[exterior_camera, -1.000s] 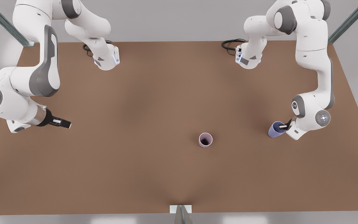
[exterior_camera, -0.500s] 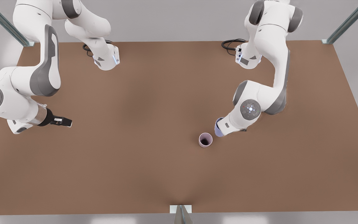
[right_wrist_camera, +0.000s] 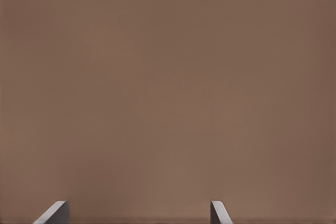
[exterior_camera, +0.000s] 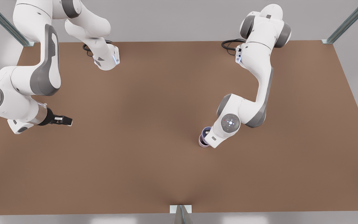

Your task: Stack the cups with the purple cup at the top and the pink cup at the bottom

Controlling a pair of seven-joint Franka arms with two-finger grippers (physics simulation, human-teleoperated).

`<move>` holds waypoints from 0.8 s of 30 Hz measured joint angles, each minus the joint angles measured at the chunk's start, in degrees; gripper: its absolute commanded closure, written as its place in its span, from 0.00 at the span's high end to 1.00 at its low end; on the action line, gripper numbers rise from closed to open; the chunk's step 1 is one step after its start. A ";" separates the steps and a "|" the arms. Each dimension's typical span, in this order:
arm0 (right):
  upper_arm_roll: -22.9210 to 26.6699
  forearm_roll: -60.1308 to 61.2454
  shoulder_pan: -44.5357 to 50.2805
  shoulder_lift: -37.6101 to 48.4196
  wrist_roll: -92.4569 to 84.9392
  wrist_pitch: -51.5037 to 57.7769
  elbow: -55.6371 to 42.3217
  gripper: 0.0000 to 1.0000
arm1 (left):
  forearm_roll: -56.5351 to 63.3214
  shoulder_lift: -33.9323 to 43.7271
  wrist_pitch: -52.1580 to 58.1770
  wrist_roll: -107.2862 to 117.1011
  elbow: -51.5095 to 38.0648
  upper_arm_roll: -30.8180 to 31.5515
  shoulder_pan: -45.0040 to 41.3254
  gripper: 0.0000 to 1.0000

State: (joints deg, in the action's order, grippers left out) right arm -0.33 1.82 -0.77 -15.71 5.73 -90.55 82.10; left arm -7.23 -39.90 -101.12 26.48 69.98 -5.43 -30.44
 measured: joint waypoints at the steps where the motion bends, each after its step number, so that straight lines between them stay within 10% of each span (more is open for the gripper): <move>1: 0.00 0.01 0.00 0.00 -0.09 0.05 -0.04 1.00 | -0.39 -0.09 -0.41 0.95 0.00 0.03 0.02 0.21; 24: -0.02 0.06 0.02 0.00 -1.16 0.35 -0.07 1.00 | -2.15 -0.30 -1.86 12.85 0.24 0.07 -0.30 0.21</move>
State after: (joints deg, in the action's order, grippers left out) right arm -0.35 1.88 -0.75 -15.71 4.57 -90.20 82.03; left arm -9.38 -40.20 -102.97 39.33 70.22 -5.36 -30.75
